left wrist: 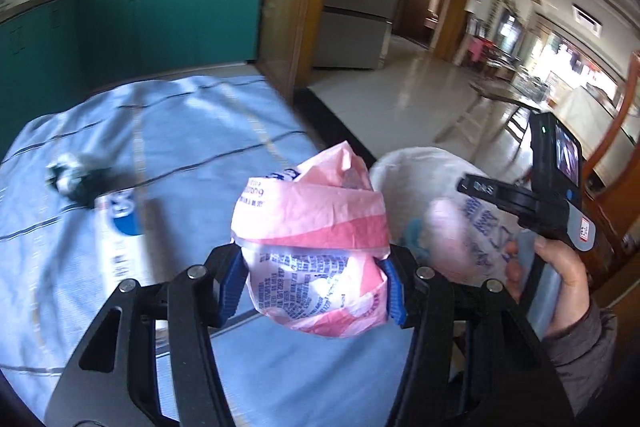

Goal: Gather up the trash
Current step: 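Move both tools over the bin and open them to drop bag and wipes, then grasp the dark green plastic bag with the left tool while the right tool grasps the white ointment box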

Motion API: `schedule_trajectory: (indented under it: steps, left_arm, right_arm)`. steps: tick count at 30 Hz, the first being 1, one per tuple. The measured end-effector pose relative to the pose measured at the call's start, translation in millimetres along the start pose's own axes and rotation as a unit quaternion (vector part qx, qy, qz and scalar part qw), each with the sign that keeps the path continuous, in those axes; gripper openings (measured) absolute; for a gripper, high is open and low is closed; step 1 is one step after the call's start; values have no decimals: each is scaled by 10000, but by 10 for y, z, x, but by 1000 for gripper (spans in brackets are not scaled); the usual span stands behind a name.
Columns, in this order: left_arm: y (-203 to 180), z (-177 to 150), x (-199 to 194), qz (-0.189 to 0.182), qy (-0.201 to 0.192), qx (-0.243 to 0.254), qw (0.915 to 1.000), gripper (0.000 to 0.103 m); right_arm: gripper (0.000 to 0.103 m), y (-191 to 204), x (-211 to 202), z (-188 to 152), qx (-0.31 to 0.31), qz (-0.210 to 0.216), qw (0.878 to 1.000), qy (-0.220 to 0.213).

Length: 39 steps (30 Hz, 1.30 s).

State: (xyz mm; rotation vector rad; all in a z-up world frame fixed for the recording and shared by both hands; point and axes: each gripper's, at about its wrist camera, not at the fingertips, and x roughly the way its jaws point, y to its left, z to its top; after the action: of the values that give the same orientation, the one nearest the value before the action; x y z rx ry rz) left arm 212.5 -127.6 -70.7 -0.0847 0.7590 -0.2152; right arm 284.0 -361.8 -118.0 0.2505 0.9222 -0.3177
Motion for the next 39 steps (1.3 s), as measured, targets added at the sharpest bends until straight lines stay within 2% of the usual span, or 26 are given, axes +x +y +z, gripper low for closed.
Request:
schedule_trajectory:
  steps: [3, 8, 15, 17, 18, 19, 20, 21, 25, 28, 30, 32, 36, 37, 39]
  left_arm:
    - [-333, 30, 200, -169, 66, 275, 9995, 57]
    - [-732, 28, 488, -350, 168, 630, 9973, 57]
    - [-1099, 0, 817, -577, 332, 909, 9936, 58]
    - [-1089, -15, 883, -811, 415, 928, 9915, 63]
    - [-1103, -28, 919, -946, 469, 928, 9901, 70]
    - [-1091, -24, 936, -924, 463, 897, 9906, 76]
    - [-1061, -22, 945, -845, 453, 862, 9917, 81]
    - [-1031, -21, 943, -792, 432, 829, 9925, 90]
    - [-715, 19, 823, -380, 290, 560, 9973, 91]
    - [-305, 112, 517, 429, -242, 412, 9979, 91]
    - [48, 225, 336, 1189, -550, 200, 9912, 91]
    - [514, 355, 258, 1847, -558, -222, 9810, 91]
    - [1462, 503, 290, 2611, -295, -1191, 9575, 91]
    - [1647, 505, 336, 2607, -97, -1344, 9560, 91]
    - [1896, 465, 427, 2327, 187, -1681, 9577, 91]
  right_arm:
    - [78, -137, -145, 62, 434, 153, 9983, -365]
    - [80, -514, -501, 111, 1408, 212, 9821, -1230]
    - [80, -726, -489, 104, 1944, 324, 9715, -1313]
    - [80, -737, -498, 97, 1992, 336, 9699, -1358]
    - [80, -750, -516, 78, 2020, 343, 9688, -1397]
    - [80, -759, -533, 76, 2060, 348, 9670, -1457]
    - [80, -741, -546, 76, 2048, 314, 9670, -1484]
    - [80, -749, -558, 77, 2055, 271, 9663, -1526]
    - [80, -794, -583, 61, 2213, 361, 9607, -1639]
    - [81, -693, -550, 80, 2024, 438, 9660, -1546]
    - [81, -569, -526, 86, 1802, 503, 9713, -1469]
    - [81, -413, -527, 92, 1518, 538, 9767, -1417]
    - [81, -46, -480, 70, 1008, 690, 9848, -1236]
    - [81, 60, -464, 53, 874, 771, 9862, -1179]
    - [81, 286, -445, 26, 551, 993, 9877, -1076]
